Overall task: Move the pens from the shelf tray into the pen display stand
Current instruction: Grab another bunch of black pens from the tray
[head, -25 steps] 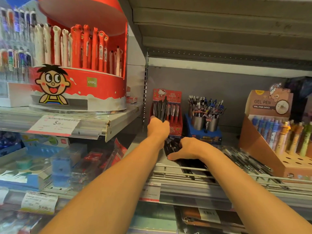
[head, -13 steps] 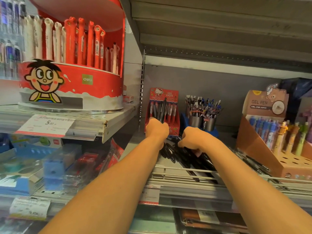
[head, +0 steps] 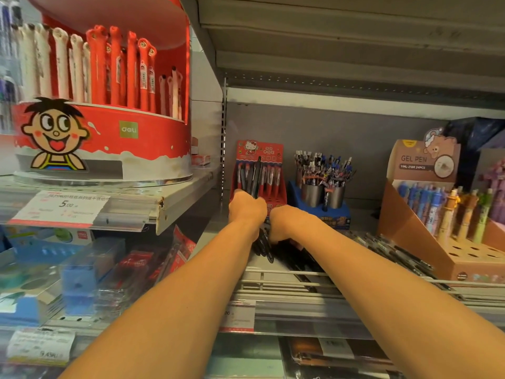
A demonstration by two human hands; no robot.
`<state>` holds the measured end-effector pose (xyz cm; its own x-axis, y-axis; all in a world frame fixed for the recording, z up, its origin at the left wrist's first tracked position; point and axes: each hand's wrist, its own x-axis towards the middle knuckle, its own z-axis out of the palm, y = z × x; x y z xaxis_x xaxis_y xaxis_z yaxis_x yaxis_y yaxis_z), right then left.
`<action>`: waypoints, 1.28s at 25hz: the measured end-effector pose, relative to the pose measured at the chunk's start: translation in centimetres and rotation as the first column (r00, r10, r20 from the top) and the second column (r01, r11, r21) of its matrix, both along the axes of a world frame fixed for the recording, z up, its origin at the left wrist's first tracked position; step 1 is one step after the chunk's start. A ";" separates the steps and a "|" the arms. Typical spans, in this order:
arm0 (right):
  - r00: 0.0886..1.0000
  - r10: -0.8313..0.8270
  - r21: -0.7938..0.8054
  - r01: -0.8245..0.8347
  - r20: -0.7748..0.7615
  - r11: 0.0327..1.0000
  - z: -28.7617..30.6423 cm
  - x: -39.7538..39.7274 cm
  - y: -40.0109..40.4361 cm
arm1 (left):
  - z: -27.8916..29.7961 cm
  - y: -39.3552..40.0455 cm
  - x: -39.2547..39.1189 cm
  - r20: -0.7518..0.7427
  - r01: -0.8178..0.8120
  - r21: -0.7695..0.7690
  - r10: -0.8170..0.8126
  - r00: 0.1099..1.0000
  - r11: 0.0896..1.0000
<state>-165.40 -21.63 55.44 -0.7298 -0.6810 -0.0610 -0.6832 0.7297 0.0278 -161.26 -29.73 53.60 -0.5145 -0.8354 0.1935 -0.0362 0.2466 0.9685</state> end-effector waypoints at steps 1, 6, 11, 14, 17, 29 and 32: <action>0.999 0.003 0.005 -0.003 -0.048 1.000 -0.3 0.0 -0.2 | 0.0 0.0 0.0 0.004 -0.003 -0.003 0.003 1.000 1.000; 1.000 -0.026 -0.017 0.026 -0.002 1.000 0.0 -0.4 0.5 | -0.2 -0.1 -0.2 -0.017 -0.007 0.028 0.008 1.000 1.000; 0.981 -0.026 -0.189 0.064 0.194 0.980 0.2 -1.8 1.7 | -0.5 -0.3 -0.4 -0.006 0.007 0.047 -0.006 1.000 0.999; 0.907 0.037 -0.467 0.179 0.418 0.866 0.5 -3.0 2.6 | -0.7 -0.2 -0.5 0.006 0.082 0.096 -0.083 0.997 0.992; 0.818 0.222 -0.684 0.258 0.530 0.682 0.9 -3.5 3.1 | -0.4 0.6 -0.1 -0.040 0.242 0.219 -0.239 0.970 0.945; 0.788 0.170 -0.488 0.183 0.592 0.853 0.5 -2.1 3.0 | 0.4 -0.1 0.3 -0.213 0.067 0.238 -0.015 0.977 0.969; 0.888 0.041 -0.283 0.102 0.458 0.954 -0.1 -1.3 3.1 | 0.2 -0.4 -0.1 -0.177 0.002 0.183 0.031 0.984 0.983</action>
<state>-166.71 -18.57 55.35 -0.6898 -0.6977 -0.1933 -0.5450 0.6762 -0.4958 -161.35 -30.14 53.84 -0.4730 -0.8721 0.1252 0.1386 0.0667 0.9881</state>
